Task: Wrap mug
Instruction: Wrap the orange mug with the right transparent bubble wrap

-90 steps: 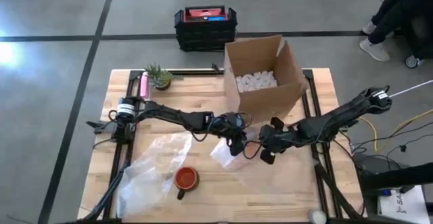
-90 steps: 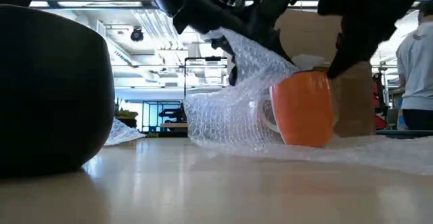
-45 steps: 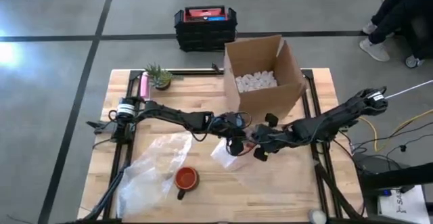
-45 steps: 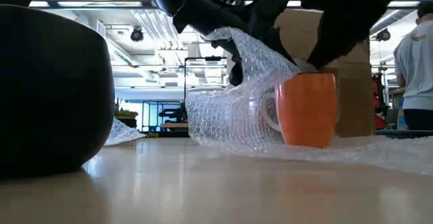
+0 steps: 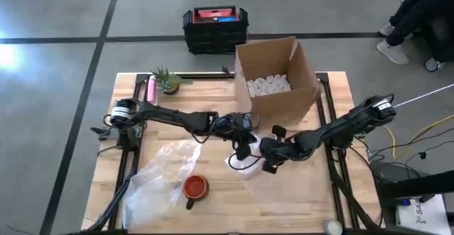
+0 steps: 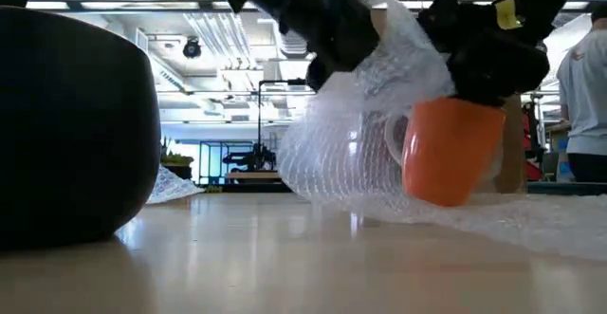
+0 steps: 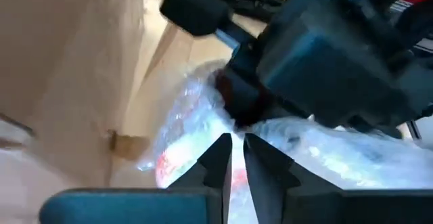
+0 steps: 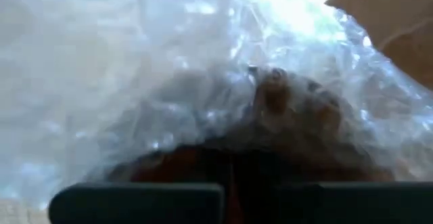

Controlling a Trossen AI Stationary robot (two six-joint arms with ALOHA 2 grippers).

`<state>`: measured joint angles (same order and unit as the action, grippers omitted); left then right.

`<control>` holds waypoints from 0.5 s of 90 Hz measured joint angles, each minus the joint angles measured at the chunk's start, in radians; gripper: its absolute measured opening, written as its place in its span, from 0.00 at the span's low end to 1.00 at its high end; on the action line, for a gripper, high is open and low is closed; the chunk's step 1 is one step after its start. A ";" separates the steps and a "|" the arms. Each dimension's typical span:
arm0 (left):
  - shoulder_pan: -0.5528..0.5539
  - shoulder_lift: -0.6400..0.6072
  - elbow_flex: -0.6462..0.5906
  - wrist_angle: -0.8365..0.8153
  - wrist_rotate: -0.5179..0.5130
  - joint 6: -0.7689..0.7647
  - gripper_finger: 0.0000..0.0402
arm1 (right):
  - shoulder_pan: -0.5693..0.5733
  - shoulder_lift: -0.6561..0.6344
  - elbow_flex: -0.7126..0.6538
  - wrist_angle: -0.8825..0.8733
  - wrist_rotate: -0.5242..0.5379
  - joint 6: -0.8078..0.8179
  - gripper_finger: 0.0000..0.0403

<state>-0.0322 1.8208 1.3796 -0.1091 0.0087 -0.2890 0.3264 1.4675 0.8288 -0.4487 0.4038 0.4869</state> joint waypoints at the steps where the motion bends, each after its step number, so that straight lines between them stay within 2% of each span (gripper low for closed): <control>1: 0.000 -0.005 0.000 -0.004 0.000 0.001 0.11 | 0.000 -0.001 0.000 0.001 0.000 -0.003 0.00; 9: 0.000 -0.042 0.000 -0.074 0.001 0.004 0.18 | 0.000 -0.013 0.000 0.004 0.001 -0.013 0.00; 22: -0.009 -0.095 0.000 -0.298 0.001 -0.019 0.31 | 0.000 -0.023 0.000 0.006 0.006 -0.028 0.00; 32: -0.026 -0.091 -0.024 -0.416 -0.020 -0.040 0.36 | 0.000 -0.026 0.000 0.009 0.008 -0.034 0.00; 38: -0.036 -0.072 -0.056 -0.396 -0.024 -0.042 0.37 | 0.000 -0.026 0.000 0.009 0.008 -0.034 0.00; 45: -0.048 -0.045 -0.102 -0.279 -0.018 -0.045 0.36 | 0.000 -0.026 0.000 0.011 0.012 -0.034 0.00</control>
<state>-0.0807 1.7761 1.2778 -0.3884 -0.0089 -0.3338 0.3267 1.4418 0.8284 -0.4377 0.4161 0.4529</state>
